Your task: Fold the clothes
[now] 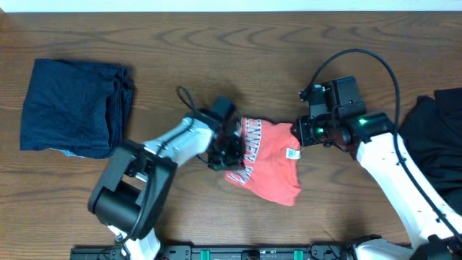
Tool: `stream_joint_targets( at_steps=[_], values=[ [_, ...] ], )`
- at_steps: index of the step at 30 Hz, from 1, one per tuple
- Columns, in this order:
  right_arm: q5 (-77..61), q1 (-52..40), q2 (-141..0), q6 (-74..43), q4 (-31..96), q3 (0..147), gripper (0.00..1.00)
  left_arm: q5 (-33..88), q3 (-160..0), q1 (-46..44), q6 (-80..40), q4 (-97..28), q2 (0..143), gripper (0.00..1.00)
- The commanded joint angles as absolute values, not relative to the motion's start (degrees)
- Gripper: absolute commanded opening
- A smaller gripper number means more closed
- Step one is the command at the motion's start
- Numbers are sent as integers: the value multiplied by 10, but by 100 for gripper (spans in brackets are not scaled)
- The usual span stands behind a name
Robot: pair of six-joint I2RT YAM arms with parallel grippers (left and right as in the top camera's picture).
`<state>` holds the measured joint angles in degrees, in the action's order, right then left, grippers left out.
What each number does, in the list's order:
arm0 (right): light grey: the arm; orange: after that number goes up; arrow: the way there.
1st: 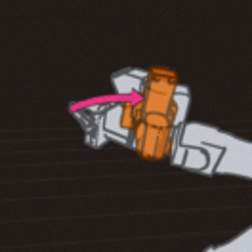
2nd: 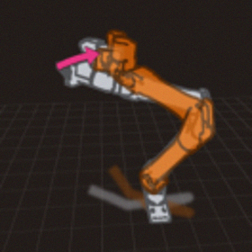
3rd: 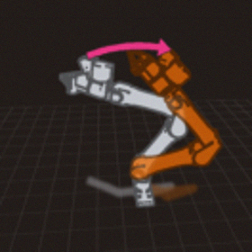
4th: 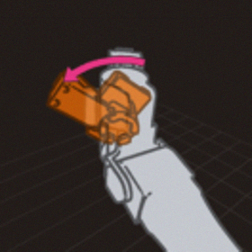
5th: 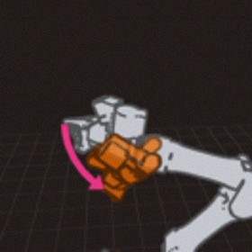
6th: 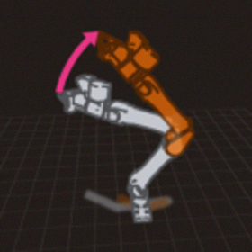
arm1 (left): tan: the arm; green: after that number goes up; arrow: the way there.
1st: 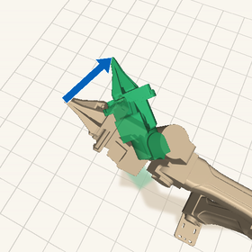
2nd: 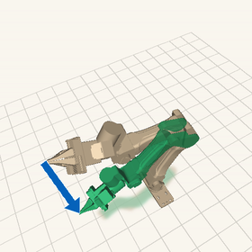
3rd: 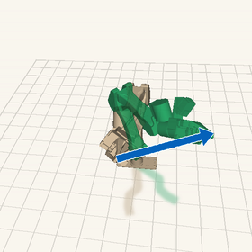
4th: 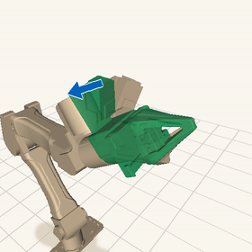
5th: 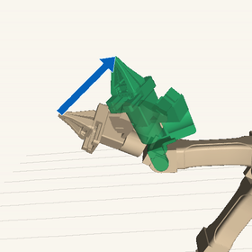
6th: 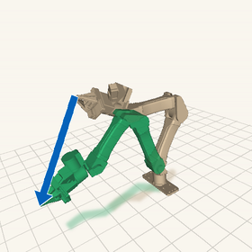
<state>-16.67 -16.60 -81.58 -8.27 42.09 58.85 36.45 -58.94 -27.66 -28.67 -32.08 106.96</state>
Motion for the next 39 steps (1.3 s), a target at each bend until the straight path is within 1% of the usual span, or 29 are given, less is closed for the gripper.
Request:
stream_joint_targets(
  at_steps=[1,6,9,10,11,13,15,18,20,21,22,23,24,25,27,28,30,34,39],
  values=[
    [-165,-186,-855,-63,415,592,25,315,-626,-237,-212,-319,1079,6],
    [-168,-213,-927,-57,400,592,23,314,-694,-218,-133,-321,1075,6],
    [-135,-222,-976,-95,398,592,10,314,-742,-215,-124,-342,1070,6],
    [-129,-222,-988,-110,399,592,7,314,-757,-215,-123,-354,1067,7],
    [-129,-220,-1002,-124,402,592,4,314,-771,-215,-122,-369,1061,9],
    [-128,-218,-1016,-148,416,592,1,314,-792,-215,-120,-401,1048,14],
    [-129,-214,-1020,-164,430,592,1,314,-804,-215,-120,-434,1032,17],
    [-137,-211,-1011,-154,438,593,1,314,-804,-215,-120,-482,1004,32],
    [-143,-208,-993,-136,441,596,3,314,-804,-215,-120,-522,991,45],
    [-151,-206,-979,-122,441,598,5,314,-804,-215,-120,-542,987,55],
    [-160,-205,-966,-109,441,601,8,314,-804,-215,-120,-559,987,62],
    [-173,-205,-948,-90,438,603,11,314,-804,-215,-121,-575,987,73],
    [-186,-205,-927,-70,432,604,16,314,-802,-216,-124,-590,987,87],
    [-189,-205,-914,-62,430,604,18,314,-799,-215,-128,-596,987,92],
    [-182,-207,-887,-55,423,604,23,314,-786,-215,-146,-601,987,96],
    [-178,-207,-882,-55,420,604,23,314,-780,-215,-153,-600,987,97],
    [-174,-207,-882,-55,413,603,18,314,-764,-215,-165,-597,987,98],
    [-173,-207,-915,-57,385,591,17,314,-724,-216,-213,-578,987,98],
    [-174,-206,-985,-76,372,591,8,315,-639,-217,-297,-490,987,100]
  ],
)
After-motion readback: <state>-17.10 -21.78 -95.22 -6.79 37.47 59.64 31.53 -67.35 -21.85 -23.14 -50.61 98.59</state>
